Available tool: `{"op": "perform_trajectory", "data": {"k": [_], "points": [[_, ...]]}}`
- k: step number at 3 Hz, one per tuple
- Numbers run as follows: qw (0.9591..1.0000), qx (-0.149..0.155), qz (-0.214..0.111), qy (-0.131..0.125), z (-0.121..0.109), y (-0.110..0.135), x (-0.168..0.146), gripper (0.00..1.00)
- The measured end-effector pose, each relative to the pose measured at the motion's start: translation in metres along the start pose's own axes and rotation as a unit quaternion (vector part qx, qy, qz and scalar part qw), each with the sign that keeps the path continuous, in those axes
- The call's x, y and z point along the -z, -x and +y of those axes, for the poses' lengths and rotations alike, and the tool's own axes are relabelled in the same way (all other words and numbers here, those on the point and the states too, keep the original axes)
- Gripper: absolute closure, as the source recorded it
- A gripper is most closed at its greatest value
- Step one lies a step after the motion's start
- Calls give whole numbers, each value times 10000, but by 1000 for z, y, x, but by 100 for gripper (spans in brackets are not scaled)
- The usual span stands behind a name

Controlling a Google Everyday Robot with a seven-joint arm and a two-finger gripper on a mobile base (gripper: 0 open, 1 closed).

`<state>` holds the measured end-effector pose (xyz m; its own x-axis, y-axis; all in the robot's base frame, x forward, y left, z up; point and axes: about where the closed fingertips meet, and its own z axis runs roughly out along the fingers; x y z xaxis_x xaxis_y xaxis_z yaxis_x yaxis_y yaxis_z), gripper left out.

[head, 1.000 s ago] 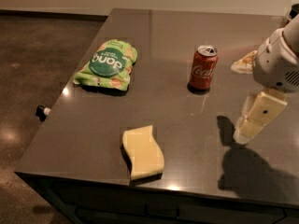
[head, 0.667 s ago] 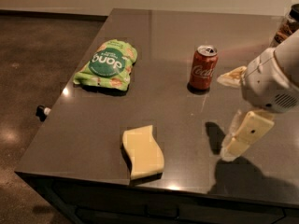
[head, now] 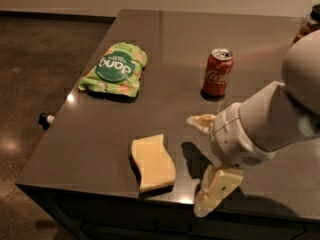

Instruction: Move sponge near coke can

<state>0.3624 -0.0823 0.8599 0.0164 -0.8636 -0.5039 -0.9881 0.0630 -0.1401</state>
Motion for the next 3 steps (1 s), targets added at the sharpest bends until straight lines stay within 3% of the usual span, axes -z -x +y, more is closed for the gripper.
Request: {"op": "perform_trajectory", "data": {"k": [2,3], "points": [[9989,249,-229,322,14,38,-57,0],[9984,245,-236,443,11,55,-68,16]]}}
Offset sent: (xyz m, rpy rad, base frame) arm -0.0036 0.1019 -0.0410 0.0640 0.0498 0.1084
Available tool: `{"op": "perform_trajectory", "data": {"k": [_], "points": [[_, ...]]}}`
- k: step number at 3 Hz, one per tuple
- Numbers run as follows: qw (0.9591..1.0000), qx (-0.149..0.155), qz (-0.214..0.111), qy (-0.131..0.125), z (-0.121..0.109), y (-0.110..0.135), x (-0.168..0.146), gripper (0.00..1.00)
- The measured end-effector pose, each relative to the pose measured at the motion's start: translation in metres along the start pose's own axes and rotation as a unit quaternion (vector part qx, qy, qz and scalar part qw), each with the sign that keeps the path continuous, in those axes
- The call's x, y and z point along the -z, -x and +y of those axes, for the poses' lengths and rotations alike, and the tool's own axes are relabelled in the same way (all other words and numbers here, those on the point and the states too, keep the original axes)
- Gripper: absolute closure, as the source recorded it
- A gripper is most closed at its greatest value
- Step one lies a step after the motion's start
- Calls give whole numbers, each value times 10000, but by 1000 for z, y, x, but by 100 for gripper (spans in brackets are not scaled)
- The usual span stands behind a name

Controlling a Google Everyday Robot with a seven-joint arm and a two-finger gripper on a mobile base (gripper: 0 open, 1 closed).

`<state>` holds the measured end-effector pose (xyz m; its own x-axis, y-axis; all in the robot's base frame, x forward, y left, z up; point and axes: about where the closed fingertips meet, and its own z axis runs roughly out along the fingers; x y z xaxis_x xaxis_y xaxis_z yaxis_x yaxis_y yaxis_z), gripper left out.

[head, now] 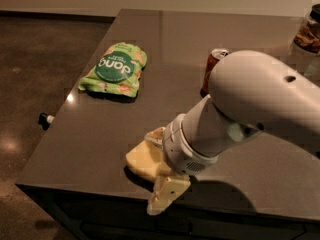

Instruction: Move sponge near coke can

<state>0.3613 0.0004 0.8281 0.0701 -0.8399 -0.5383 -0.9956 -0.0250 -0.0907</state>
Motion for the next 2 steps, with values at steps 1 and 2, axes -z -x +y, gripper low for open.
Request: {"op": "perform_trajectory", "data": {"k": [1,2], "points": [[9999,-122,19,28,-8,8,1,39],[9991,-378,16,-165,-29,7,24,70]]}}
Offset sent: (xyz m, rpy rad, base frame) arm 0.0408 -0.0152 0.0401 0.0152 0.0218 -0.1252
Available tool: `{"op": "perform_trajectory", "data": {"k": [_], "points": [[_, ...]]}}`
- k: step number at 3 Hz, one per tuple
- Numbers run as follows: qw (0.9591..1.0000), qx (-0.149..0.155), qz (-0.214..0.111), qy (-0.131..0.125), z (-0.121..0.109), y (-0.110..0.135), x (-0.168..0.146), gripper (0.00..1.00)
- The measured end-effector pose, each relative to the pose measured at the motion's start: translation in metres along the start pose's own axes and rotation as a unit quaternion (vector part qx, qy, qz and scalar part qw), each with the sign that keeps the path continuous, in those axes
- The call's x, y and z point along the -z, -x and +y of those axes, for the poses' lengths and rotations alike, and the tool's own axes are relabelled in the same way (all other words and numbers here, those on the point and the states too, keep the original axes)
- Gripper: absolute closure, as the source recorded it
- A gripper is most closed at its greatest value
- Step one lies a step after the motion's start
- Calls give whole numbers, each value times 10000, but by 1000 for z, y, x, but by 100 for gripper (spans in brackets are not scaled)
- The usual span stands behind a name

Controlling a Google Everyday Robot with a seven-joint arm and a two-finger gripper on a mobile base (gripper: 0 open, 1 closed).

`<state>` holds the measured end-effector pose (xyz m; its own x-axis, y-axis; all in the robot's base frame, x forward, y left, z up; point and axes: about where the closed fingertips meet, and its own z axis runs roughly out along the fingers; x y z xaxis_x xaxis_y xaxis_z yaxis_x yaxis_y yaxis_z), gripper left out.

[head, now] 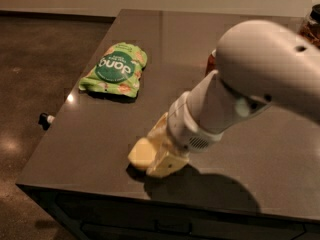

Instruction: Move sponge near coke can

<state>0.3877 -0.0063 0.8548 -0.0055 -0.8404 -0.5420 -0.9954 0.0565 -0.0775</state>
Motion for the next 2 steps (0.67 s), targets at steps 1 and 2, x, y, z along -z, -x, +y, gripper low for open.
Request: {"op": "perform_trajectory", "data": {"k": [1,2], "points": [[9993,-174,24,-338,-25,-8,25,93],[9956,-466,-27,-808,-61,-27,56,100]]}}
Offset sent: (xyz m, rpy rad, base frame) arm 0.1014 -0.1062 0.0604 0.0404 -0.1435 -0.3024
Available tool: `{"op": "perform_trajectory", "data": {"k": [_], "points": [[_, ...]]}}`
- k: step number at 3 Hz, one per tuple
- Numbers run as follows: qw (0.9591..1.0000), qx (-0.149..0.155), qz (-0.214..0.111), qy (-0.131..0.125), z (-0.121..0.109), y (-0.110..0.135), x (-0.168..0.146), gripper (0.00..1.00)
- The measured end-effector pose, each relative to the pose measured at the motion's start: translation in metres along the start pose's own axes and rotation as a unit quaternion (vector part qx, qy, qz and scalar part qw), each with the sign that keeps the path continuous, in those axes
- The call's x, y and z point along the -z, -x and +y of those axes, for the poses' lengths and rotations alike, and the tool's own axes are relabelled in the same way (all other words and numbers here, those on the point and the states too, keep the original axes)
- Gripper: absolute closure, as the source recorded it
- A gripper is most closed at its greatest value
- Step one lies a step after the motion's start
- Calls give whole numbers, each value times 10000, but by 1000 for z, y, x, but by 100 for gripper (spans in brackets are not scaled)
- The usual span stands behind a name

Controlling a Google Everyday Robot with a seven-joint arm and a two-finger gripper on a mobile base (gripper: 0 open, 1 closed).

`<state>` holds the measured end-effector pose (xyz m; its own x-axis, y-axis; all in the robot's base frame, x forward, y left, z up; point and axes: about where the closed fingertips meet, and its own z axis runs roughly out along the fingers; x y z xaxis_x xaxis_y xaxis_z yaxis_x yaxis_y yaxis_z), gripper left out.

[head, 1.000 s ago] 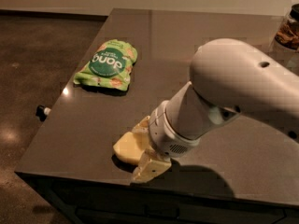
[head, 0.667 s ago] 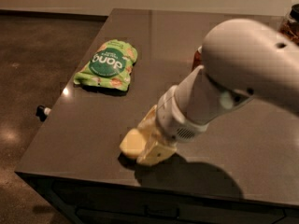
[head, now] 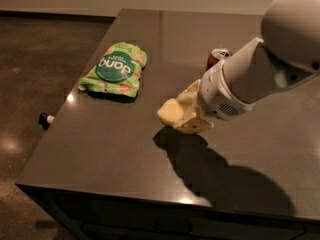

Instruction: Move sponge near coke can

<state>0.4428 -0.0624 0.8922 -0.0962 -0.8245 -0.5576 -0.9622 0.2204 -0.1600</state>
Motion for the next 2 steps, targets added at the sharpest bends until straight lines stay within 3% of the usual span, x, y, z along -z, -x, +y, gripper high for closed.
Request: {"op": "perform_trajectory", "data": {"k": [1,2], "points": [[9985,-303,-52,-453,-41,-15,21,100],[9958,-568,0,-715,-69,-38,33,100]]}}
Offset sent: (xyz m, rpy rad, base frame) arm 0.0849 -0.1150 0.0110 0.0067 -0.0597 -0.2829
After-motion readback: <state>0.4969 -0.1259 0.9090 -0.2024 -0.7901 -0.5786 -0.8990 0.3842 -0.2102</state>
